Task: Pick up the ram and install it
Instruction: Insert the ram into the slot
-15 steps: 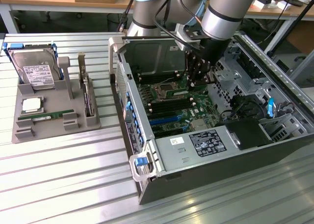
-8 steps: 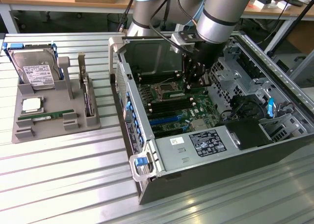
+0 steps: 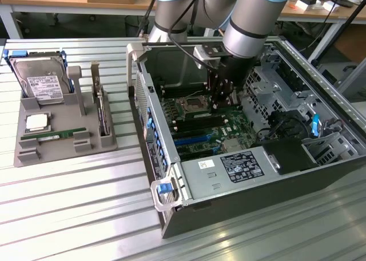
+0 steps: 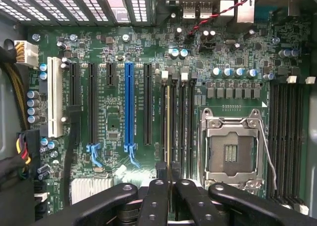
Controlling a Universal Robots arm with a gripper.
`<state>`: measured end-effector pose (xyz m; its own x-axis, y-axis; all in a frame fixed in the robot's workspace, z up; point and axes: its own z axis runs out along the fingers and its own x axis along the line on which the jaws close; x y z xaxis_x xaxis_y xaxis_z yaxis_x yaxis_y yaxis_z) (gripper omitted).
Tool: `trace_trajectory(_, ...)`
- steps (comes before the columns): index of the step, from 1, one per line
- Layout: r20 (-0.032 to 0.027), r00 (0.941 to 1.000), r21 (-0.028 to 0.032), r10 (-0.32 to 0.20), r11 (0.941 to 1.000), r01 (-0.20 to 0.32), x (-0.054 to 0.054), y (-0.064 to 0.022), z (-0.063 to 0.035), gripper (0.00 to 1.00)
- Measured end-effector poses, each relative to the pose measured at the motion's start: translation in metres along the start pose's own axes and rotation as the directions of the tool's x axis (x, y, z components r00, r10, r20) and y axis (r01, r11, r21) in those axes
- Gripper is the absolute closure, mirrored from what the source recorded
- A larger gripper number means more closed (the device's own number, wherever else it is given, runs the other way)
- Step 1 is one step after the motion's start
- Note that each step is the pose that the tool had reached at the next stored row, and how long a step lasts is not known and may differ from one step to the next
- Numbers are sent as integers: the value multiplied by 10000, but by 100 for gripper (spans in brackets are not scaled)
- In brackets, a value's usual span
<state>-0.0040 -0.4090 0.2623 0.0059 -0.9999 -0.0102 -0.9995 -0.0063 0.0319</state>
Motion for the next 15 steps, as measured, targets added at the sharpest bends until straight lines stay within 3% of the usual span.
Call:
trace_trajectory(7, -18, 10000, 1, 73, 10000, -73, 1, 56, 119, 88)
trace_trajectory(15, -36, 9999, 2, 150, 9999, -150, 2, 56, 219, 88)
